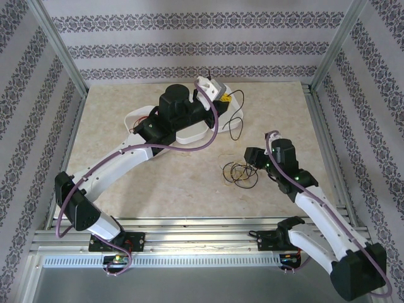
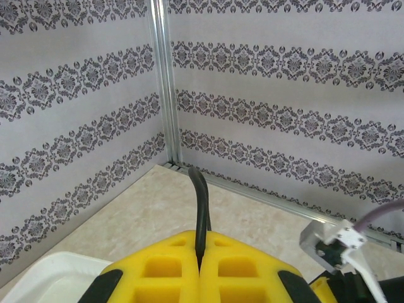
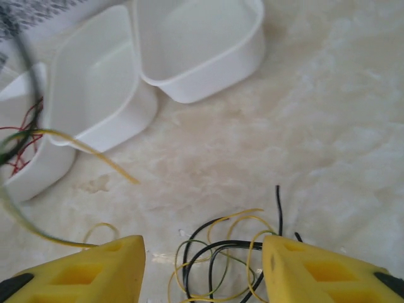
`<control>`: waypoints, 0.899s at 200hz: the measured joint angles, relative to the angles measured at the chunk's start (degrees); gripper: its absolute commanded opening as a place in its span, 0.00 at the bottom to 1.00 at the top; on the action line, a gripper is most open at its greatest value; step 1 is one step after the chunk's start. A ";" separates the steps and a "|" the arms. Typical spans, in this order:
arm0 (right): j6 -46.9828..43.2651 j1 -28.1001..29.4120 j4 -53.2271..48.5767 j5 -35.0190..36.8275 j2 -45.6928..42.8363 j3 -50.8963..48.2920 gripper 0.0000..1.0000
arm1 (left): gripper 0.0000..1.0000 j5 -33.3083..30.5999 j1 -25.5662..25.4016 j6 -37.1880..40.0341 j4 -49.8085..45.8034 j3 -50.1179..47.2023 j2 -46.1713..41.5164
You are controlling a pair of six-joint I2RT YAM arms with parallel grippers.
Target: Untangle the cables
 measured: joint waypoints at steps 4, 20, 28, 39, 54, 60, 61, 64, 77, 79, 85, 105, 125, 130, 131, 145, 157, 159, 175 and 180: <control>0.00 0.33 0.22 0.02 -0.79 -0.39 0.58 | 0.00 0.04 0.00 -0.04 0.00 0.02 0.00; -0.15 1.57 0.98 0.00 -2.69 -1.57 0.61 | 0.00 0.42 0.00 -0.35 0.00 0.04 0.00; -0.13 2.25 1.33 0.02 -2.93 -1.92 0.61 | 0.00 0.50 0.00 -0.55 0.00 0.07 0.00; -0.13 3.23 1.95 0.02 -2.69 -2.01 0.62 | 0.00 0.63 0.00 -0.92 0.00 0.09 0.00; -0.15 4.39 3.28 0.09 -1.75 -2.01 0.62 | 0.00 0.94 0.00 -1.33 0.00 0.09 0.00; -0.15 4.74 3.72 0.17 -1.09 -1.99 0.62 | 0.00 1.18 0.00 -1.49 0.02 0.09 0.00; -0.15 4.79 3.80 0.24 -0.96 -1.99 0.62 | 0.00 1.22 0.00 -1.51 0.02 0.09 0.00; -0.15 4.90 4.04 0.24 -0.55 -1.97 0.62 | 0.00 1.31 0.00 -1.55 0.02 0.09 0.00; -0.17 5.11 4.98 0.46 1.64 -1.86 0.61 | 0.00 1.84 0.00 -1.84 0.04 0.09 0.00; -0.15 5.14 5.22 0.46 2.10 -1.84 0.61 | 0.00 1.92 0.00 -1.90 0.04 0.09 0.00; -0.20 5.11 5.90 0.44 3.48 -1.70 0.59 | 0.00 2.03 0.00 -2.01 0.02 0.09 0.00; -0.39 5.16 7.78 0.39 7.52 -0.70 0.57 | 0.00 2.14 0.00 -2.34 0.04 0.09 -0.02; -0.74 5.79 9.92 0.26 10.27 0.61 0.54 | 0.00 2.12 0.00 -2.43 0.02 0.09 -0.04; -0.83 5.88 10.40 0.22 10.67 0.90 0.52 | 0.00 2.12 0.00 -2.43 0.02 0.09 -0.09; -0.85 5.88 10.51 0.20 10.73 0.94 0.52 | 0.00 2.12 0.00 -2.43 0.02 0.09 -0.09; -1.73 6.14 12.00 0.24 11.69 1.40 0.31 | 0.00 2.12 0.00 -2.43 0.02 0.04 -0.33; -1.36 6.16 12.68 0.48 12.31 1.46 0.20 | 0.00 2.10 0.00 -2.40 0.02 -0.15 -0.72; -1.70 6.16 12.79 0.57 12.39 1.49 0.18 | 0.00 2.08 0.00 -2.40 0.04 -0.22 -0.81; -1.33 6.14 12.81 1.40 12.98 1.51 0.11 | 0.00 1.46 0.00 -2.27 0.02 -0.59 -1.57; -1.49 6.16 12.79 1.62 13.11 1.51 0.09 | 0.00 0.98 0.00 -2.03 0.00 -0.63 -1.77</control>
